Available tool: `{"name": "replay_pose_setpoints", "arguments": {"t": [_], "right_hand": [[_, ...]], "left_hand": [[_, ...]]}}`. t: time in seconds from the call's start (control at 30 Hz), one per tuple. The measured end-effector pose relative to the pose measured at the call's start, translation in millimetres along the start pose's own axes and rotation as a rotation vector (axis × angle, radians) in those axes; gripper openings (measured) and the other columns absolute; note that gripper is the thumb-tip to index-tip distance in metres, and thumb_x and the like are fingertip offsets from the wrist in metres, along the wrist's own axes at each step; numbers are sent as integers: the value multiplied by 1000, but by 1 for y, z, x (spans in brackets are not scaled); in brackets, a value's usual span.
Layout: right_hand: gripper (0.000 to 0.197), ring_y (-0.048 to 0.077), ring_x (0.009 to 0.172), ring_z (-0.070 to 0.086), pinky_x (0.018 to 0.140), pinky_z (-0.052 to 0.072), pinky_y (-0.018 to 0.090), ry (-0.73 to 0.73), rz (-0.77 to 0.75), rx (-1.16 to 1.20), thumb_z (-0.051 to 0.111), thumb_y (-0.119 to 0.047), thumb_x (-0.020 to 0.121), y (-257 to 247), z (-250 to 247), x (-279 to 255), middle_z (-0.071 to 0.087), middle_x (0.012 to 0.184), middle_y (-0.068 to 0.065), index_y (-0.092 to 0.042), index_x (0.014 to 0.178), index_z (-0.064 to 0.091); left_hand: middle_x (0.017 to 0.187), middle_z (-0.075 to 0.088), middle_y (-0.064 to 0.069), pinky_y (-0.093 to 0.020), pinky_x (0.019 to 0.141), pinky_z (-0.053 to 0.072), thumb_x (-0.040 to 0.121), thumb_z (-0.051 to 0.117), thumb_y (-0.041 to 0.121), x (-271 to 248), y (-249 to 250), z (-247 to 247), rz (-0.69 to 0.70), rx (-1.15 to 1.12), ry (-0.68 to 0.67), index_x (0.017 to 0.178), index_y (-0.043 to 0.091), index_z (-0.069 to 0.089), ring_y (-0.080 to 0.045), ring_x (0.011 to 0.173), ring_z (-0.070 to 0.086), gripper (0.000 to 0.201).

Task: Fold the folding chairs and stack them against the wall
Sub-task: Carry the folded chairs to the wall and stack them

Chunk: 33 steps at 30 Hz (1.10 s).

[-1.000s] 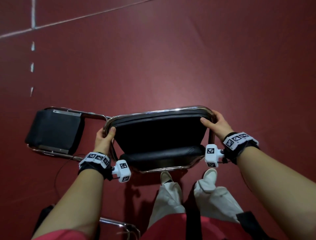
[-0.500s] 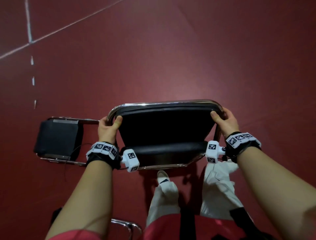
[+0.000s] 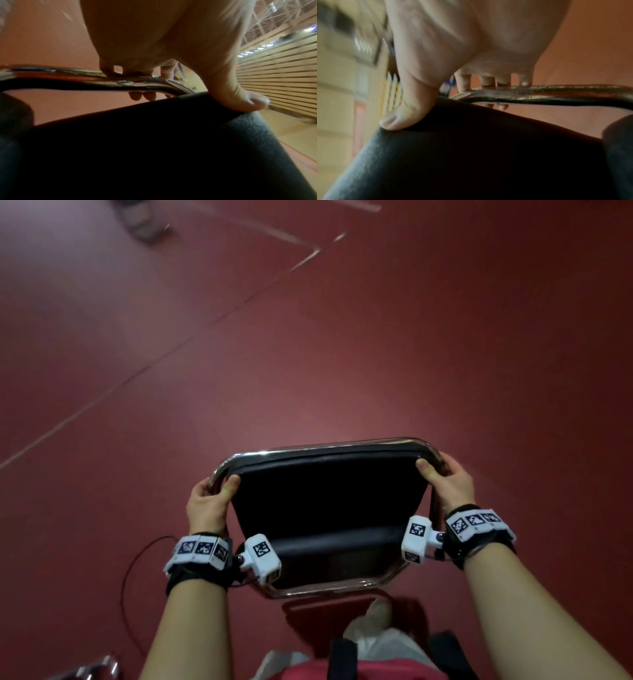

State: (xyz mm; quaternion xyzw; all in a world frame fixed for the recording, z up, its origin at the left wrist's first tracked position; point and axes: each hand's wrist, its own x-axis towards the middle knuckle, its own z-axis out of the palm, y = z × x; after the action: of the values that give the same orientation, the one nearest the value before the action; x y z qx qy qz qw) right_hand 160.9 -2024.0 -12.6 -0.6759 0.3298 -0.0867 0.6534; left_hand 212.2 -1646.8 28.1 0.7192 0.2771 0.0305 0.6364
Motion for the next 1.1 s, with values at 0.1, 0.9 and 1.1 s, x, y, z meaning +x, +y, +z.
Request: {"name": "replay_pose_setpoints", "arguments": {"t": [0.1,0.9,1.1], "right_hand": [[35,12,90,60,65,43,-2,151,-73,67,78,-14,82,-41,-75,21,67,101,2,-10,114,66],[81,9,99,66,93,49,24,1264,-263,402,87,-47,54,-161,-422,236,71,109,-1,-10,123,66],[35,7,87,65,87,51,21,1383,-203,461,78,-13,81,-133,-515,291,70,99,-2,-8,114,67]], "left_hand": [[111,61,-14,-29,89,45,89,73,8,-9,46,90,78,11,-175,130,-5,54,-19,97,53,48],[112,65,-12,-38,100,50,85,77,15,-89,249,810,215,64,-1282,127,-3,55,-21,100,63,50],[102,66,-3,-35,96,49,84,79,18,-164,239,956,235,130,-1399,119,5,58,-18,94,62,43]]}}
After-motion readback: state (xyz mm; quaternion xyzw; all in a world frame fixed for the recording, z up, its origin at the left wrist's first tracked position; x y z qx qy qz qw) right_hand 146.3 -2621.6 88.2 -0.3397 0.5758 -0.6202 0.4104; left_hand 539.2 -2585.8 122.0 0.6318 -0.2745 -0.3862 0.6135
